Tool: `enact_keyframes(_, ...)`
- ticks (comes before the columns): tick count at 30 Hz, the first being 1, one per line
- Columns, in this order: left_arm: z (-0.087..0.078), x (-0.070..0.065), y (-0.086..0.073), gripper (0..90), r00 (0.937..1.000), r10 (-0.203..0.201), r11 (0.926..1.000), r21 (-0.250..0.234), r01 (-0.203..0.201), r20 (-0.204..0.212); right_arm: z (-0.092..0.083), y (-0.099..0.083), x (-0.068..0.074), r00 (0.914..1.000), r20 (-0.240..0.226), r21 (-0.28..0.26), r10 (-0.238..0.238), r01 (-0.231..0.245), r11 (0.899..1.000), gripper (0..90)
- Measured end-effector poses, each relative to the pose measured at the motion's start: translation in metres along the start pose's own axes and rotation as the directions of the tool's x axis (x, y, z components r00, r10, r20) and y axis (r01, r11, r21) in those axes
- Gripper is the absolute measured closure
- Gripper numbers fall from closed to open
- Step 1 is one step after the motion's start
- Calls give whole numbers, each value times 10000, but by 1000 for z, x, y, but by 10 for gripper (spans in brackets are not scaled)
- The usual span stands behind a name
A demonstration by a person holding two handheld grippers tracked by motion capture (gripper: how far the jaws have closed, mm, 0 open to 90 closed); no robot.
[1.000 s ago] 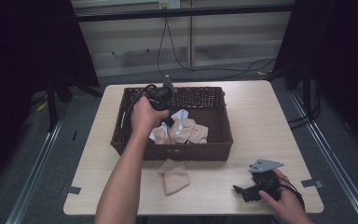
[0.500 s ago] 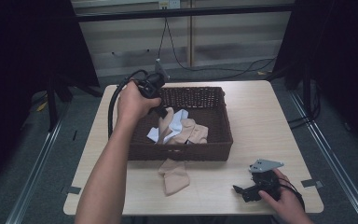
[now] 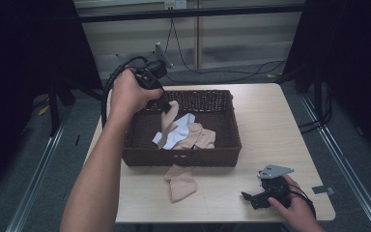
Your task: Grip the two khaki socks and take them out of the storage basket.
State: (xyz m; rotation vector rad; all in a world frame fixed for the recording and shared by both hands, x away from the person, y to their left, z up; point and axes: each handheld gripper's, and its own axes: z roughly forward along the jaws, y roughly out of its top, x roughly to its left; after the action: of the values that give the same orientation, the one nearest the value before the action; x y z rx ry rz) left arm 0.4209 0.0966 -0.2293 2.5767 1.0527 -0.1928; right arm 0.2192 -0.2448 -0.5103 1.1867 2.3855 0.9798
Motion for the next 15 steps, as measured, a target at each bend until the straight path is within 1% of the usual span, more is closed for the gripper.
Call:
enact_keyframes(3,-10,-5,-1,874,9999,134,9999,92,-134,14,0,0,0,10000,-8,11,-37,37,10000,0)
enact_keyframes(4,-12,-7,-1,874,10000,76,9999,114,-76,-7,0,0,0,10000,22,21,-36,36,10000,0)
enact_keyframes(7,-19,-12,-3,874,9998,147,9998,124,-149,158,0,0,0,10000,-7,8,-38,38,10000,0)
enact_keyframes(8,-21,-13,-3,874,9998,168,9997,155,-170,143,0,0,0,10000,12,12,-35,35,10000,0)
enact_keyframes(10,-25,-15,-4,874,9997,197,9996,211,-199,130,0,0,0,10000,-15,41,10,-10,10000,0)
enact_keyframes(14,-29,-16,-8,874,9992,309,9993,198,-314,254,0,0,0,10000,11,48,0,0,10000,0)
enact_keyframes(15,-30,-17,-9,874,9992,337,9992,222,-341,196,0,0,0,10000,-14,41,7,-7,10000,0)
